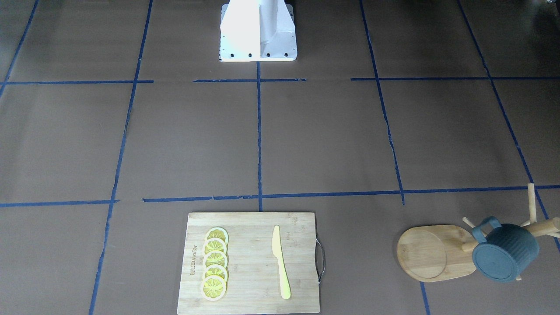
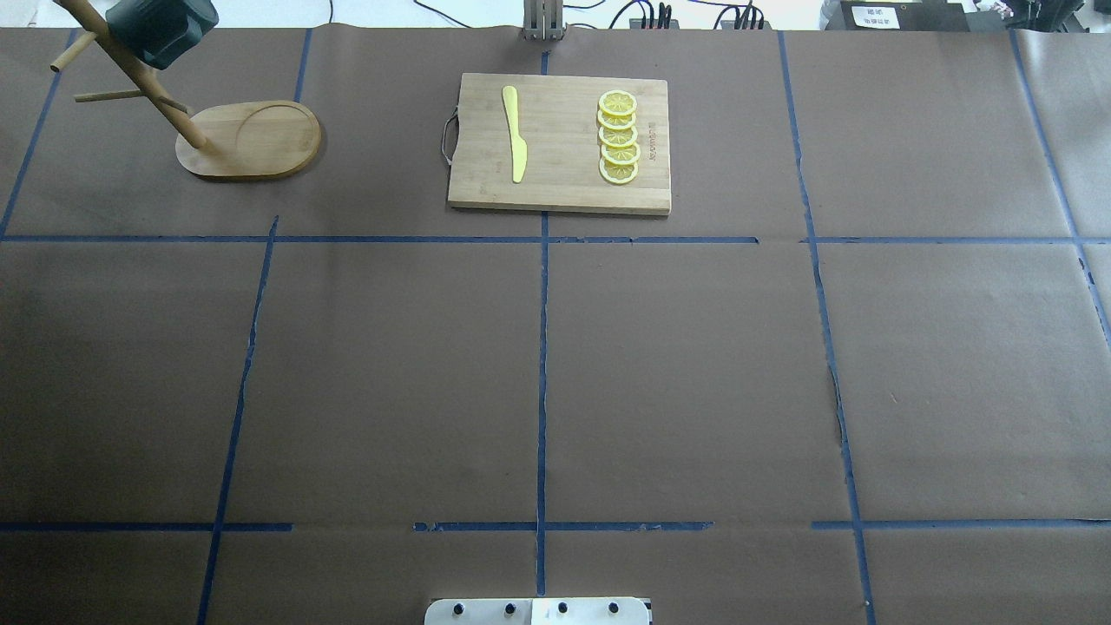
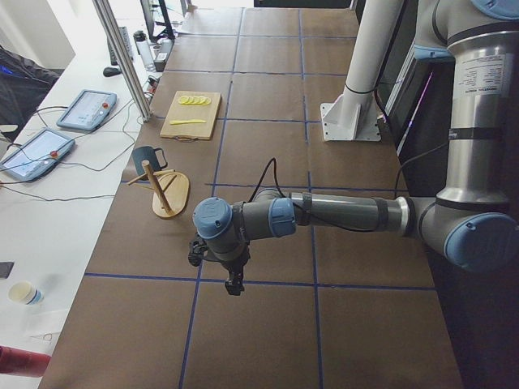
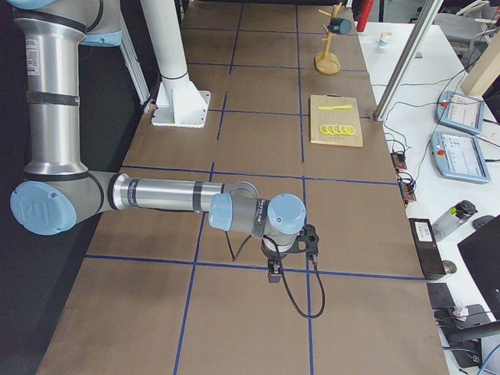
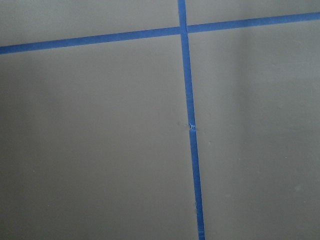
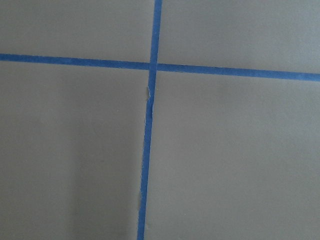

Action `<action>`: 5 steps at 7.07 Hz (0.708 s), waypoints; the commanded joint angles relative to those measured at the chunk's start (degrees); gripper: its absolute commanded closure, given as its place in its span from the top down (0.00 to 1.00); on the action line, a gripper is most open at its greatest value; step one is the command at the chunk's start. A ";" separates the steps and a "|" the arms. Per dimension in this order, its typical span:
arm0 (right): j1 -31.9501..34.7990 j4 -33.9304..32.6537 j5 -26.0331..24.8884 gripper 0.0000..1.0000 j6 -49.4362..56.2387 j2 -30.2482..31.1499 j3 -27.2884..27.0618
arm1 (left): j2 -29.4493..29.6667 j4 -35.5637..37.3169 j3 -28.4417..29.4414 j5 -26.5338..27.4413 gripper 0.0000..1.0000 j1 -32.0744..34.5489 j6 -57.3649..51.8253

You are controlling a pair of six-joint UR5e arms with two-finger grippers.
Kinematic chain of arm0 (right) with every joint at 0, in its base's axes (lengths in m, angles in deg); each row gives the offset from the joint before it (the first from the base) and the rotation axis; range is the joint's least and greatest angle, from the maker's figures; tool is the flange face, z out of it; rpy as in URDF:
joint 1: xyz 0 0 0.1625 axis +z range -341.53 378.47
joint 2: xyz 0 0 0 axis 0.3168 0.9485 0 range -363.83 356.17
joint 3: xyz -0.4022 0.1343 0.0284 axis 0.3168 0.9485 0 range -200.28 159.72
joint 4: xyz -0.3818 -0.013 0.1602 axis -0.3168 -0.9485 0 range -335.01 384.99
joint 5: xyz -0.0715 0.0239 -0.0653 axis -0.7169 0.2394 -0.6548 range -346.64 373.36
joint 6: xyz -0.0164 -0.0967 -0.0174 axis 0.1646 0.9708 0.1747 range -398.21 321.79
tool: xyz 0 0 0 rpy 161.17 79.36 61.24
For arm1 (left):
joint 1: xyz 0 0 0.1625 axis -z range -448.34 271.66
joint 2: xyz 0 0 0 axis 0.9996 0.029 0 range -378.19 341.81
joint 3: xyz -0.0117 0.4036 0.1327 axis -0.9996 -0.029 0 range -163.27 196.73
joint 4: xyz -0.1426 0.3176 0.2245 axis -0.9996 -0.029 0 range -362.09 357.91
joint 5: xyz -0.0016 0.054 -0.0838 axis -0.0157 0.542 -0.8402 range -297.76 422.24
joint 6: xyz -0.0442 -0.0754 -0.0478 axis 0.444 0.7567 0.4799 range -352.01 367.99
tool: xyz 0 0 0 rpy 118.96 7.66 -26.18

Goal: Hang cup on storage rack

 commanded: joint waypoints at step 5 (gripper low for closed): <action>3.47 0.00 0.04 1.00 -0.10 -0.03 0.95 | -0.07 0.00 0.03 0.00 1.00 0.06 0.07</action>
